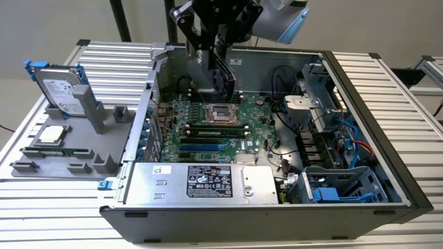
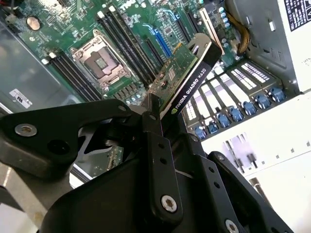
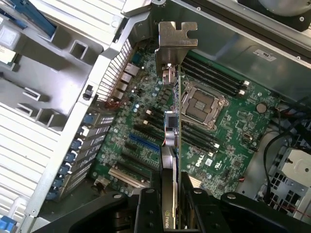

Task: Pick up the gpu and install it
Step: 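Insert the gpu into the slot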

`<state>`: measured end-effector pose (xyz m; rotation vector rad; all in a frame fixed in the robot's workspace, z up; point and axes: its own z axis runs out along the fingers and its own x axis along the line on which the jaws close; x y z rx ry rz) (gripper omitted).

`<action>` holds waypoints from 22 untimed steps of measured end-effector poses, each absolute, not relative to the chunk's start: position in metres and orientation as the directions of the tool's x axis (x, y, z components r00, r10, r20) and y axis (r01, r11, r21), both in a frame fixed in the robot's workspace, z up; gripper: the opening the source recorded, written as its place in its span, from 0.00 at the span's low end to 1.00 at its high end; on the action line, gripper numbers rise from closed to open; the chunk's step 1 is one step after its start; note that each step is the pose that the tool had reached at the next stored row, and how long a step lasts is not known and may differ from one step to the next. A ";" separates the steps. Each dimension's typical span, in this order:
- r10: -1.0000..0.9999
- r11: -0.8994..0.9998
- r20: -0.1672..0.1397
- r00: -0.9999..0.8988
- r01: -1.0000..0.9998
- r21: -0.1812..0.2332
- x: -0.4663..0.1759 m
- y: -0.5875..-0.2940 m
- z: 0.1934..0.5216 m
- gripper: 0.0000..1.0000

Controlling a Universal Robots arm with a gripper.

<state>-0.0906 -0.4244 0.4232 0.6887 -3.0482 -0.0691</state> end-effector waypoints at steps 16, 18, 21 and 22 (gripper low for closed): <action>-0.532 0.846 0.006 -0.847 -0.532 0.047 -0.091 -0.424 0.423 0.00; -0.546 0.837 0.006 -0.838 -0.545 0.047 -0.091 -0.424 0.423 0.00; -0.566 0.823 0.006 -0.824 -0.565 0.047 -0.091 -0.424 0.423 0.00; -0.573 0.819 0.006 -0.819 -0.572 0.047 -0.091 -0.424 0.423 0.00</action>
